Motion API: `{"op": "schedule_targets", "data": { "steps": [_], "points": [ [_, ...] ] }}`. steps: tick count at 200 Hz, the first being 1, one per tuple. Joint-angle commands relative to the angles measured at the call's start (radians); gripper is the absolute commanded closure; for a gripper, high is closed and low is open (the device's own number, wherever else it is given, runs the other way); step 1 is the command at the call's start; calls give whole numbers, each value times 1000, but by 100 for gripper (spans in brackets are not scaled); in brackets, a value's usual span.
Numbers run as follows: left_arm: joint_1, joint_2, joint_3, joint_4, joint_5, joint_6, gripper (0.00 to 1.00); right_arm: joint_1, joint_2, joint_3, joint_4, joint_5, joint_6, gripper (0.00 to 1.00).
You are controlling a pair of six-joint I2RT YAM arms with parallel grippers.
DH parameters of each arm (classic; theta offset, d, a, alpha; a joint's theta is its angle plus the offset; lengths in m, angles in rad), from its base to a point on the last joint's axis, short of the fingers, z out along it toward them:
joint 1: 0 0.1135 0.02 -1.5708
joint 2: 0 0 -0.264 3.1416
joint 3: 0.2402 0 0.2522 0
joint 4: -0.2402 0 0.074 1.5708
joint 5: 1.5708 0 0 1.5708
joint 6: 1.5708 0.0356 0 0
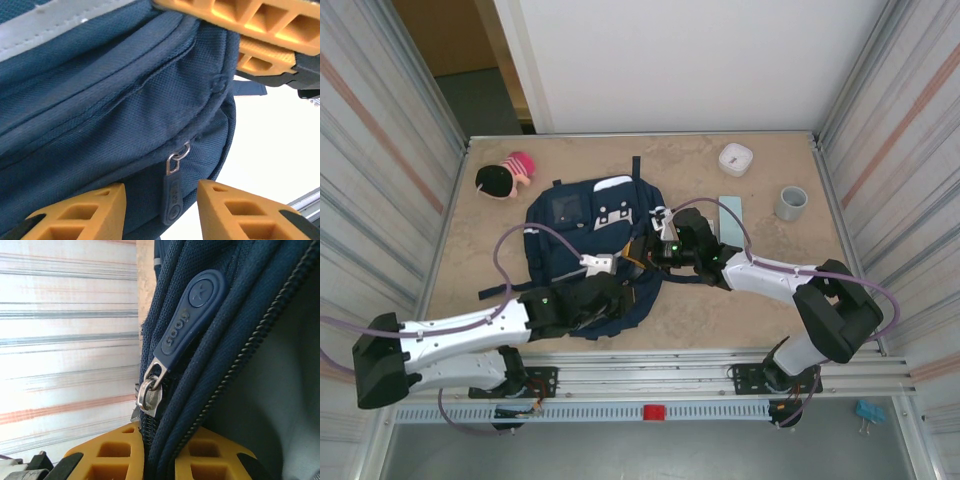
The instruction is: Pack the student bag
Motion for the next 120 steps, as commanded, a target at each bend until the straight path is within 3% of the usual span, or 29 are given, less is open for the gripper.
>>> {"op": "schedule_targets", "data": {
  "steps": [1,68,120],
  "points": [
    [-5,20,52,70,-26,1,59,25,-29,28,53,3,-27,95],
    [-5,50,70,-5,-65,-14,82,26,-58,21,34,3,-34,96],
    [-4,31,48,-83,-96,-51,94,-2,-84,5,17,2,-38,96]
  ]
}}
